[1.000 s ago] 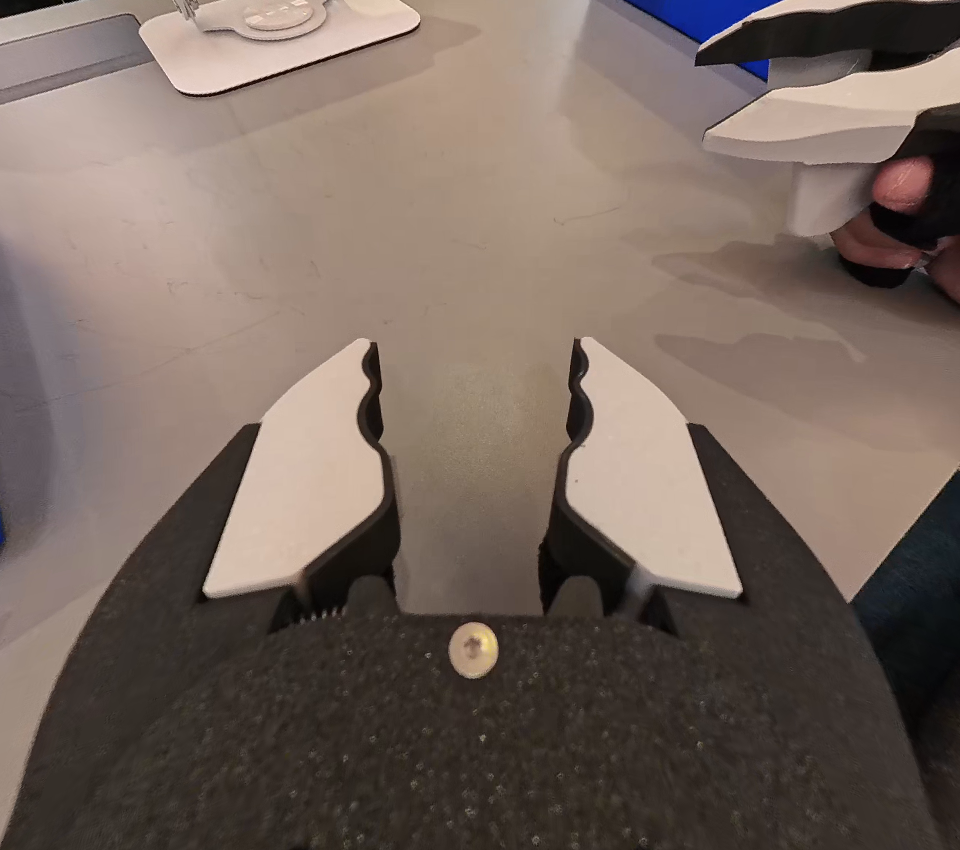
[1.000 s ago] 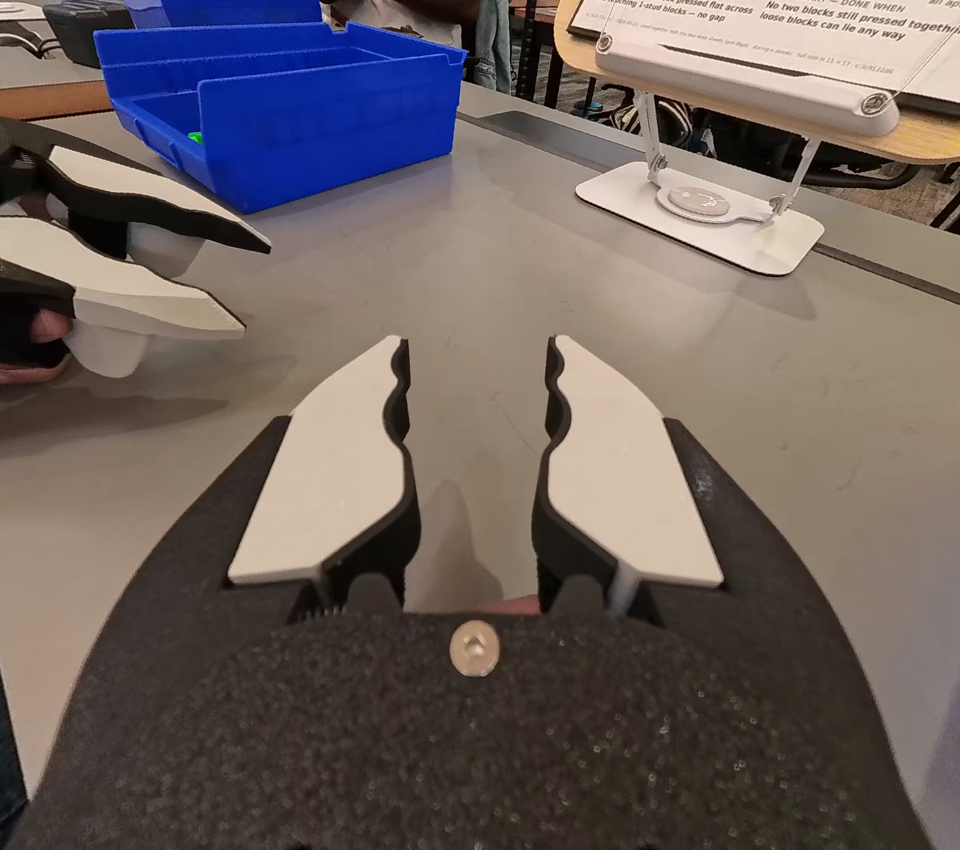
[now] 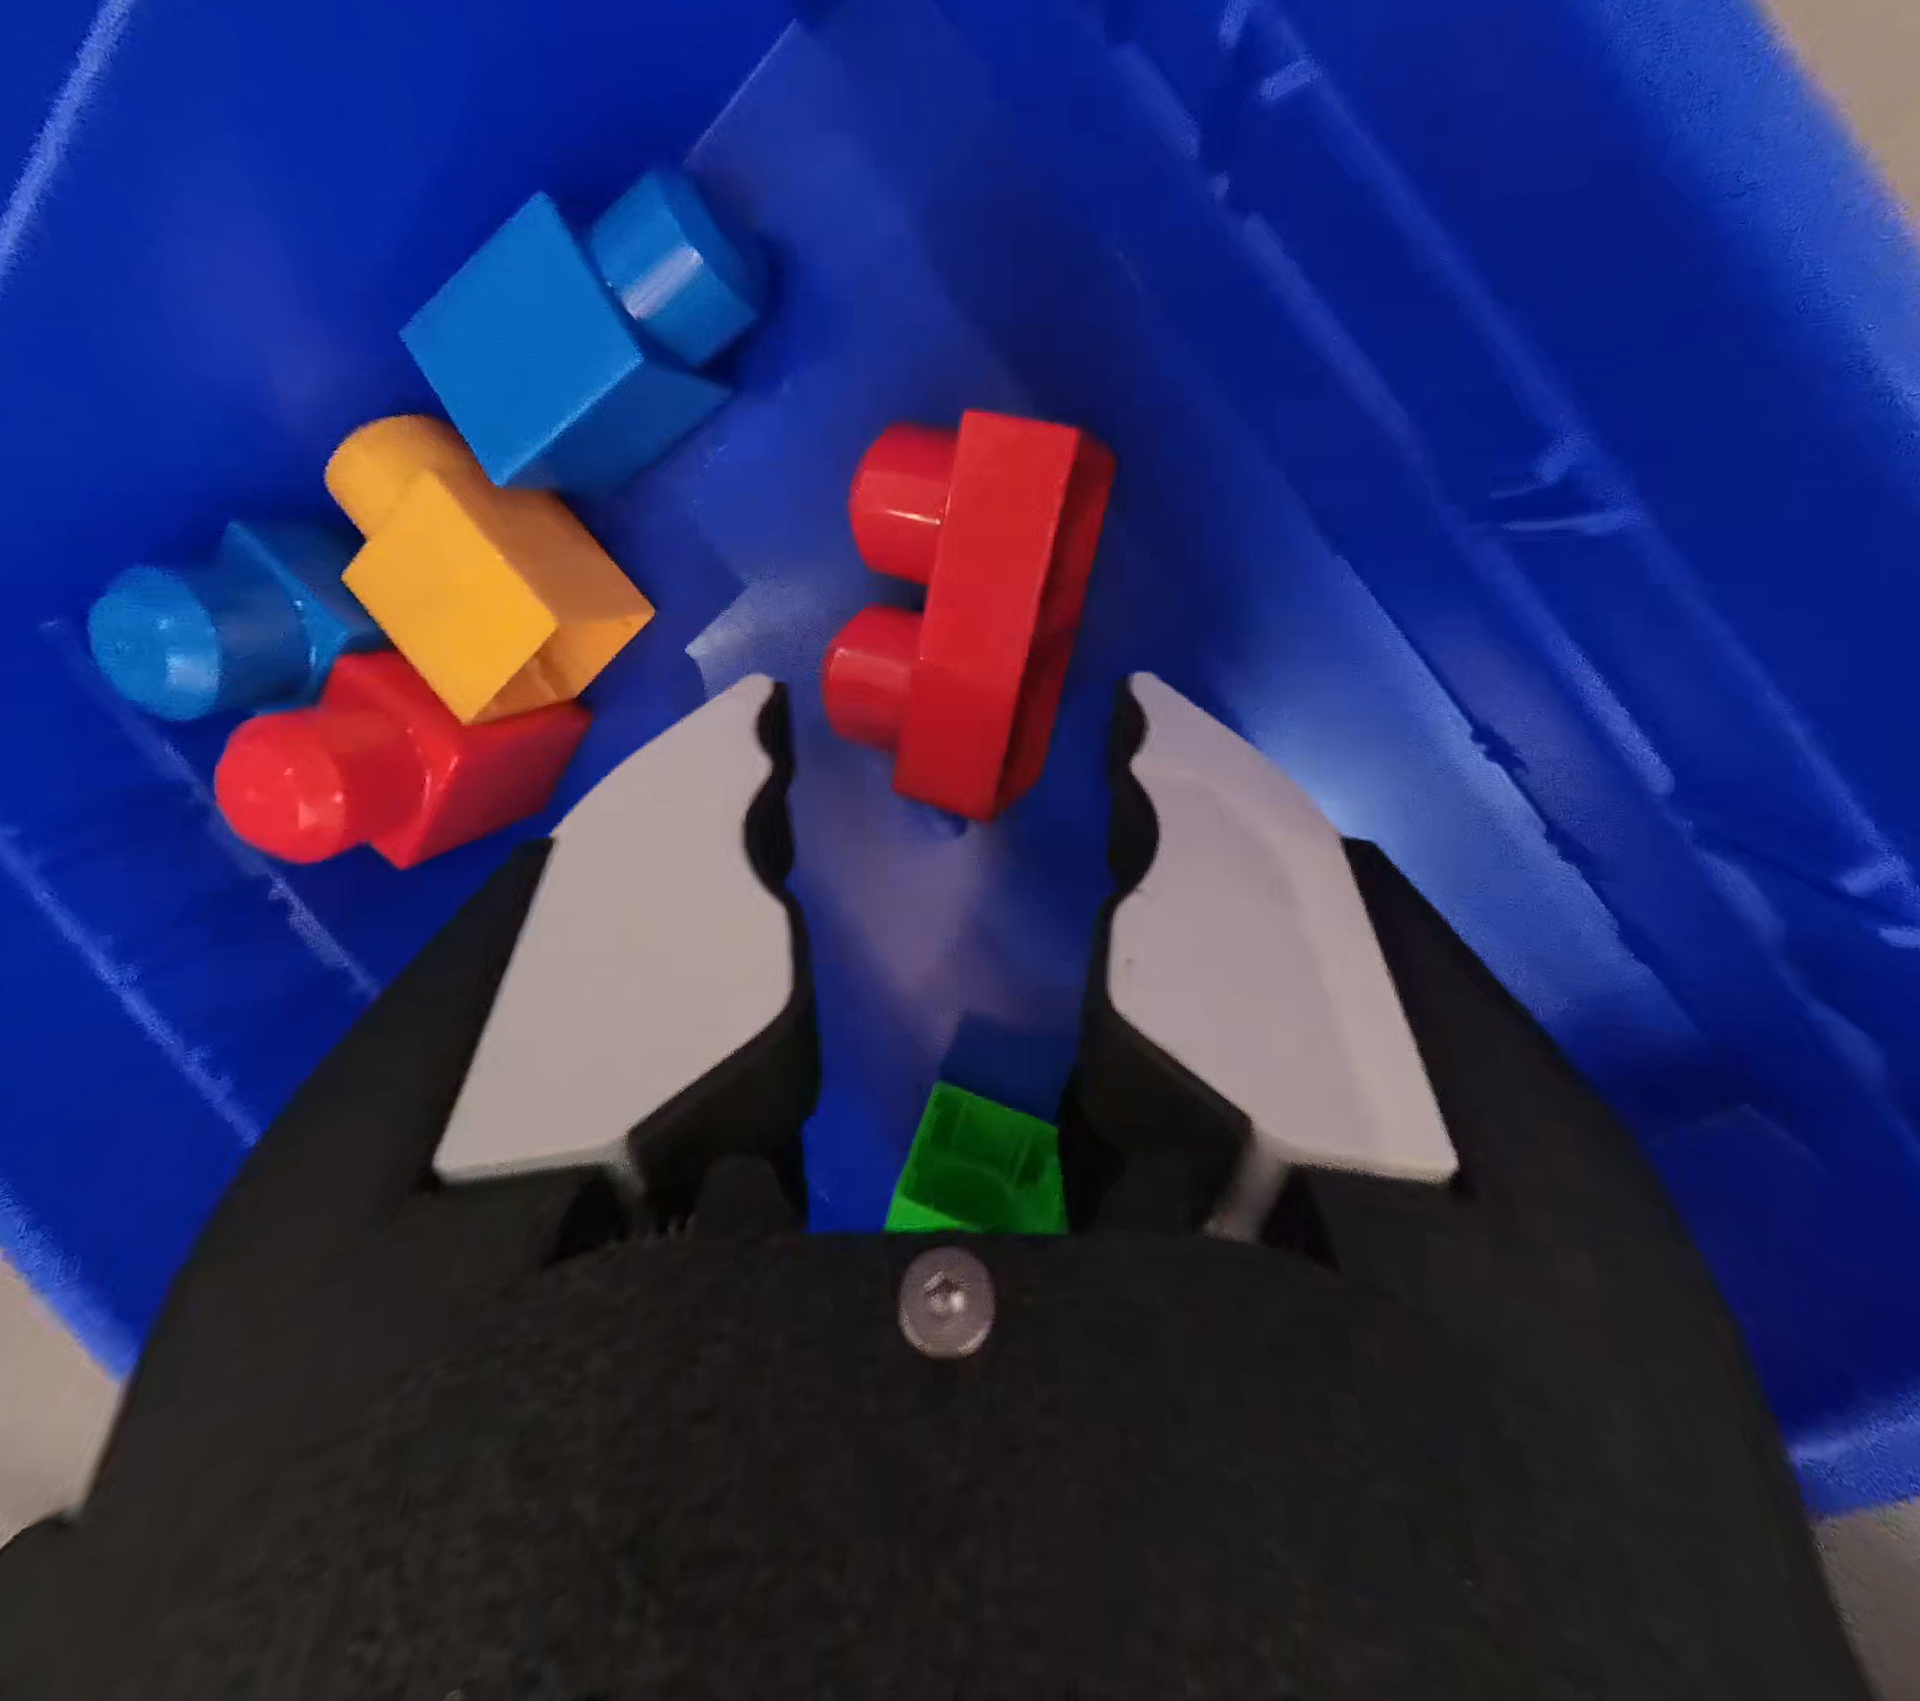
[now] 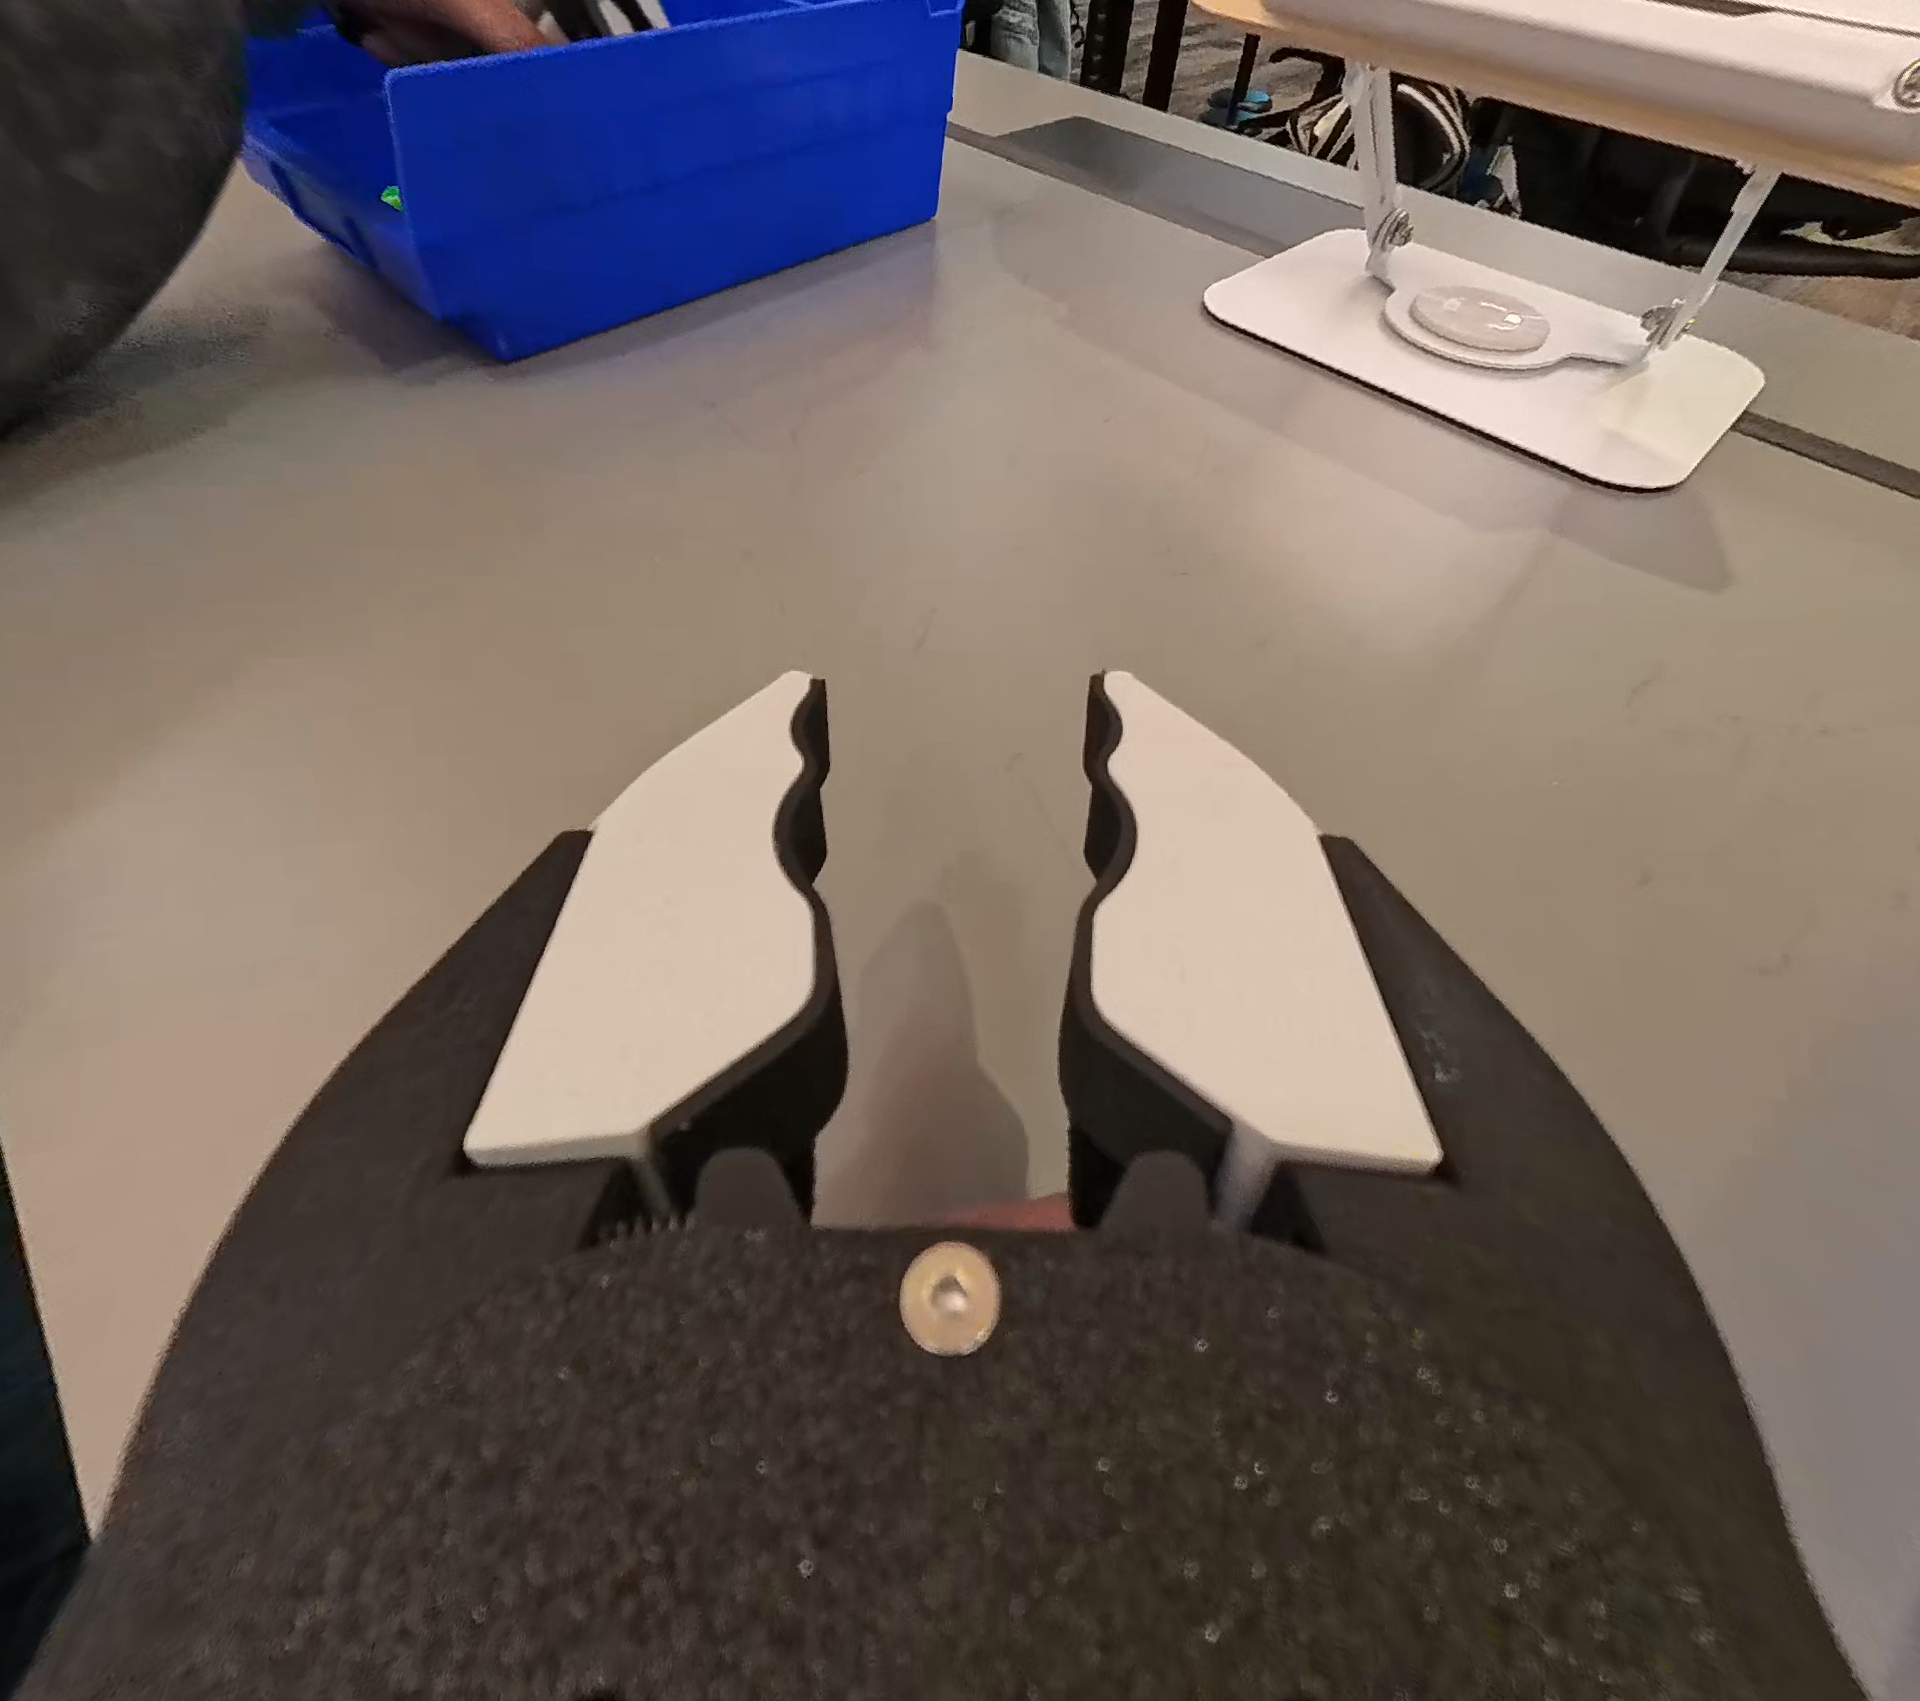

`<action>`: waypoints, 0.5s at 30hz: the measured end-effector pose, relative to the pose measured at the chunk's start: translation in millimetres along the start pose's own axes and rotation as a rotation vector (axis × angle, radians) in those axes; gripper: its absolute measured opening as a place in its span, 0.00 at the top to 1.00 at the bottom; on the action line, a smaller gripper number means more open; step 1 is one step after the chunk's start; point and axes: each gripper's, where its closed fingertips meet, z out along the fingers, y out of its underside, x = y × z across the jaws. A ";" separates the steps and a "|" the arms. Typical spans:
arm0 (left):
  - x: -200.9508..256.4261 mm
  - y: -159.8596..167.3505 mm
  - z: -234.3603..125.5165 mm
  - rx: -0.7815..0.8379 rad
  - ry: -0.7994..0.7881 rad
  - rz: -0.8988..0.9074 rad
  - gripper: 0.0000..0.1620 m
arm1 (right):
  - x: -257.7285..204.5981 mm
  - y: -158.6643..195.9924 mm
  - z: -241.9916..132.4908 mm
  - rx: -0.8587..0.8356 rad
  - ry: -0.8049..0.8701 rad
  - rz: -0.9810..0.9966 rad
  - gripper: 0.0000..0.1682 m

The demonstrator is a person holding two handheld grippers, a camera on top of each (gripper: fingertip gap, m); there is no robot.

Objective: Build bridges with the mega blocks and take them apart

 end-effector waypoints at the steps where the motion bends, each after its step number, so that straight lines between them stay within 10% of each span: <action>1: -0.9 0.6 2.3 0.001 0.002 0.013 0.77 | 0.0 0.0 -0.1 0.001 -0.001 0.002 0.72; 5: -6.3 7.7 -16.2 -0.017 -0.032 0.122 0.98 | 1.0 -2.8 -3.1 0.028 0.000 0.009 0.72; 15: 32.2 -62.0 -163.4 0.330 -0.194 0.372 0.98 | 2.3 -3.4 -3.7 0.034 0.008 0.015 0.72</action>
